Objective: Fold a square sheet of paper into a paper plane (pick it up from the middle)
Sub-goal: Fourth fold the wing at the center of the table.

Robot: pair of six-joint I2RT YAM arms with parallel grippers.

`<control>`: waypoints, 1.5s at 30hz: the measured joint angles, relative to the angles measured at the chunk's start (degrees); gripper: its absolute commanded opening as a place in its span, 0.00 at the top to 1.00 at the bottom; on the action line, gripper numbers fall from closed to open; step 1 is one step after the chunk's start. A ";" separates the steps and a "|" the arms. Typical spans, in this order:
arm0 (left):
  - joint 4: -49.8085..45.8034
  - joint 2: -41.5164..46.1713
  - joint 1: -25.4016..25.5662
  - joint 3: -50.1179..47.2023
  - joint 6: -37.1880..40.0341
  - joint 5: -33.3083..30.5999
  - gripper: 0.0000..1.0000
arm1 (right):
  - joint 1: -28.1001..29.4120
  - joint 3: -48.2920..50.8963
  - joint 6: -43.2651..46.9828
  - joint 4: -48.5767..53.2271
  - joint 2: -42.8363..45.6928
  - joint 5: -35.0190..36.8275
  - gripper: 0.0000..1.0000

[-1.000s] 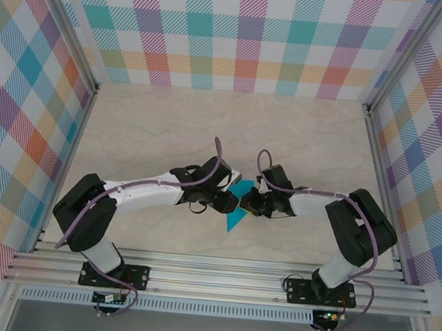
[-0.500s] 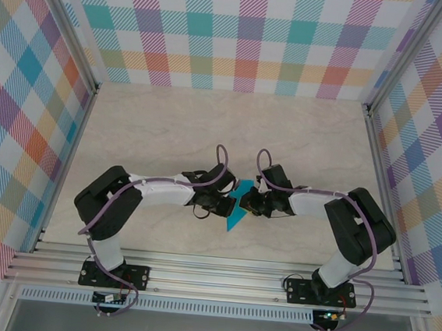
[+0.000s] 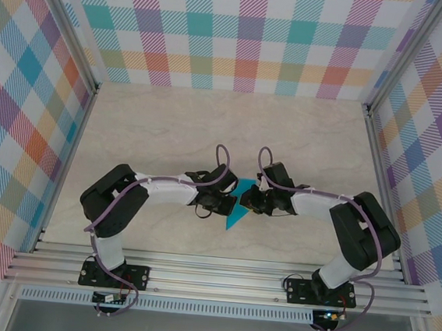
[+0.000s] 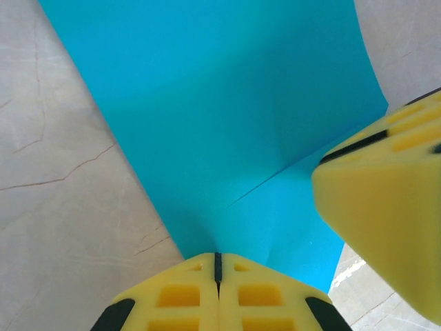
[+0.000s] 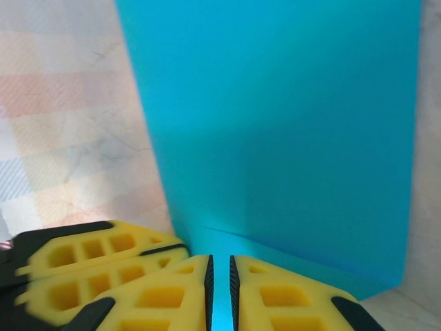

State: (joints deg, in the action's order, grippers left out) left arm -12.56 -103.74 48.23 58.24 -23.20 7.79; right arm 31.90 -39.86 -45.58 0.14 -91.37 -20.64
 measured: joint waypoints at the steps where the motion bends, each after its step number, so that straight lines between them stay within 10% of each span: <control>1: 0.13 0.00 0.00 -0.09 0.00 -0.02 1.00 | -0.04 0.00 0.09 0.00 0.63 0.09 0.82; 33: 0.55 0.20 0.00 -0.37 0.02 0.09 1.00 | -4.35 1.77 2.82 -0.37 -1.55 -0.02 0.83; 45: -3.43 3.98 0.00 -0.26 0.02 -1.03 0.92 | -4.33 1.20 4.04 6.45 6.69 3.04 0.66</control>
State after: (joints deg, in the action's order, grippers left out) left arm -15.99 -99.77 48.23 57.98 -23.18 6.76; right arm 27.57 -38.65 -41.54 6.59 -84.68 -17.61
